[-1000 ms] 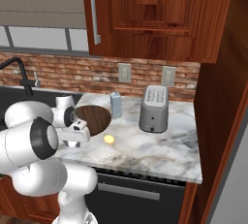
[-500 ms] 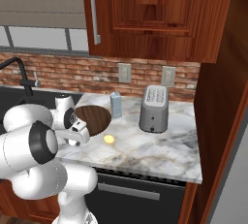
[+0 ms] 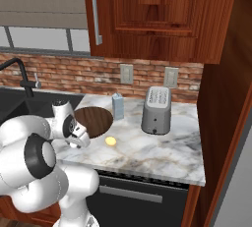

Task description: Gather the eggs and milk located in the vicinity of the sink area and place them right next to the bowl.

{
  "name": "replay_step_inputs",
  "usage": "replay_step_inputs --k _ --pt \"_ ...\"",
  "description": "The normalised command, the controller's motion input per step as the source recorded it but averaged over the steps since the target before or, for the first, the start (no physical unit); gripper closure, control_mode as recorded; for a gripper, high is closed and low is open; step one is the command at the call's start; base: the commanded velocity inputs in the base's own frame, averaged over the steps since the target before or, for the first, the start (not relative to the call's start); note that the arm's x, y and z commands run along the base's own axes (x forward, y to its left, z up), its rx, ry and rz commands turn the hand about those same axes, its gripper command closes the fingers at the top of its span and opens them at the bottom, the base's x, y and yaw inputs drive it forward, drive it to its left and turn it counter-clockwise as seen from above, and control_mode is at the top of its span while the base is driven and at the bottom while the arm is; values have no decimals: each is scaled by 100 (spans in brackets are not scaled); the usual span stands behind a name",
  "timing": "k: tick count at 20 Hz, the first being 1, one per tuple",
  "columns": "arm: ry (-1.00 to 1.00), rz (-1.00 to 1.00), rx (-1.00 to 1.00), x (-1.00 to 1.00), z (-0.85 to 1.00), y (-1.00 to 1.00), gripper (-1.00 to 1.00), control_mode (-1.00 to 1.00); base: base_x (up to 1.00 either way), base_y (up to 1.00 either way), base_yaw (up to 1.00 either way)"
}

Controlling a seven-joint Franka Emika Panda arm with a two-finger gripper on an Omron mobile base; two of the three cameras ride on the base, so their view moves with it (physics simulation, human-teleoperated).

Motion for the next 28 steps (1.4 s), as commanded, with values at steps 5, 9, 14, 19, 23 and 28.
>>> replay_step_inputs --k 5,9,14,19,23,28 --pt "-9 -2 0 0 -6 0 100 -100 0 0 0" --pt "-10 -1 0 0 -1 0 100 -100 0 0 0" --pt "-11 -1 0 0 0 0 100 -100 0 0 0" --pt "-11 -1 0 0 -1 -2 100 -100 0 0 0" --pt "-9 -1 0 0 0 -4 -100 -100 0 0 0" --pt "-8 0 1 -2 0 -22 -100 -100 0 0 0"
